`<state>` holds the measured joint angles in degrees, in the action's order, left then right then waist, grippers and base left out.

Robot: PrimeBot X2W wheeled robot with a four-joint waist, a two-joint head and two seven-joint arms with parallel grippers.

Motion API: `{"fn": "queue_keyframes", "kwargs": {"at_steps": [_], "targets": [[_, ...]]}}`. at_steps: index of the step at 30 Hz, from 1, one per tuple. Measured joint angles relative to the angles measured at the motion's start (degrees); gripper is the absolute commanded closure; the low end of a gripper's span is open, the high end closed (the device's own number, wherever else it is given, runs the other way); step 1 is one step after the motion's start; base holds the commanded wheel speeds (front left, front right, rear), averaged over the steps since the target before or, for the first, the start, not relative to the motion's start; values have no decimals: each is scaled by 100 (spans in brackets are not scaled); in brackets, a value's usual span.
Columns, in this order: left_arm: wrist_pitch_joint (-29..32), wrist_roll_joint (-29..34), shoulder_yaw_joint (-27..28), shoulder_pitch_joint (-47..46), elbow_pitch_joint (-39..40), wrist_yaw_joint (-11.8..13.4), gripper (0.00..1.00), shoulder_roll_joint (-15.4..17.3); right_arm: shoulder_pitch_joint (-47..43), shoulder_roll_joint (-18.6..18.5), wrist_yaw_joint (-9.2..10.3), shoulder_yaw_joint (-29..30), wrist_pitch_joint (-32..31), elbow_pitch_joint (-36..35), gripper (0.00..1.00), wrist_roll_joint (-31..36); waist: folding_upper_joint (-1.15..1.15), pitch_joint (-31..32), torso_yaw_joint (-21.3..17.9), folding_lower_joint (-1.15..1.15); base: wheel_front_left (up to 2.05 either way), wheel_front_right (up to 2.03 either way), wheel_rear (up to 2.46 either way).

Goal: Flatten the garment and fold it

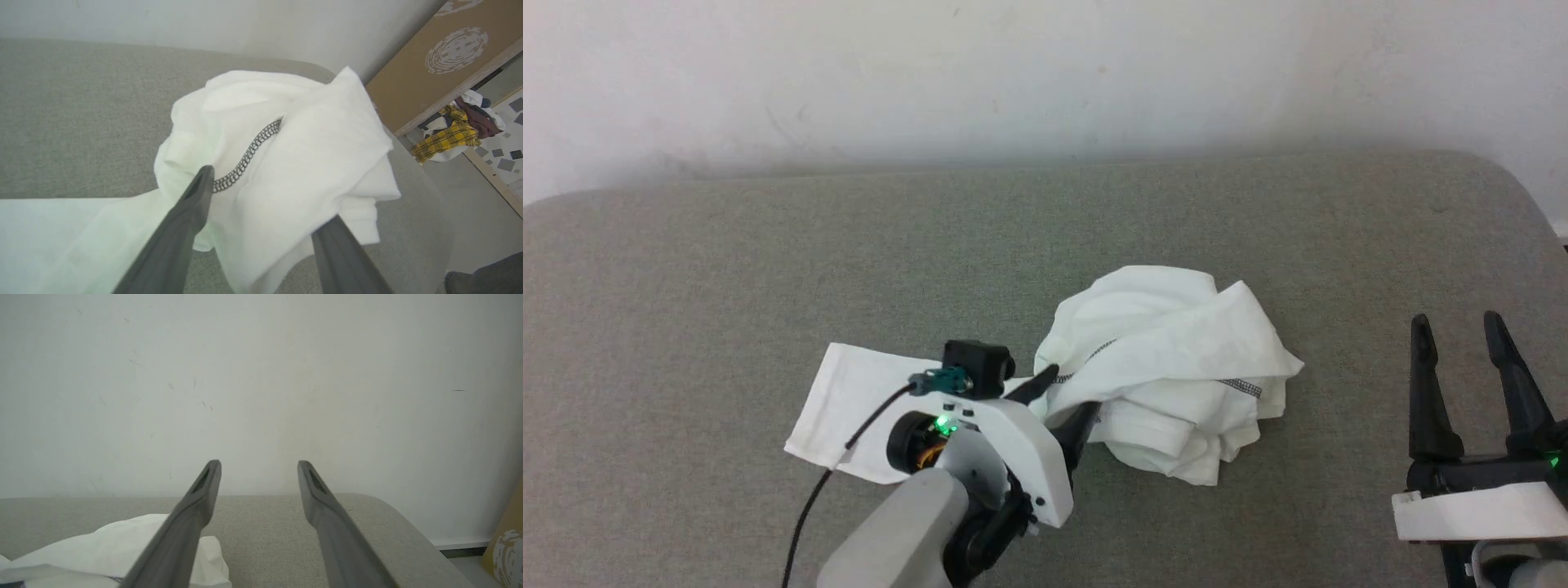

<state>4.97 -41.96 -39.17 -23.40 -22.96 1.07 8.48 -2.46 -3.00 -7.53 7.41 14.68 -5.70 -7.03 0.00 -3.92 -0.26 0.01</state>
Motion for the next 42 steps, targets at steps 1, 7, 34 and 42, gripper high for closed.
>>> {"fn": "queue_keyframes", "kwargs": {"at_steps": [1, 7, 34, 42], "targets": [[-58, -42, 82, 1, 111, 0, 0, 26, 1, -1, 0, -10, 1, 5, 0, -1, 0, 25, 15, 0, 0, 0, 0], [-230, -103, 643, 0, 1016, 277, 0, 595, -3, -1, 0, -27, 1, 27, 0, -9, 0, 165, 96, -1, 0, 0, 0], [1416, 490, -318, 48, 188, -53, 25, 1758, 216, 0, 0, -114, -18, -112, 0, 11, 0, -473, -59, -2, 0, 0, 0], [880, 357, 40, -59, 339, -113, 100, 1724, 214, 0, 0, -47, -52, -113, 0, 34, 0, -345, -12, 0, 0, 0, 0]]}}
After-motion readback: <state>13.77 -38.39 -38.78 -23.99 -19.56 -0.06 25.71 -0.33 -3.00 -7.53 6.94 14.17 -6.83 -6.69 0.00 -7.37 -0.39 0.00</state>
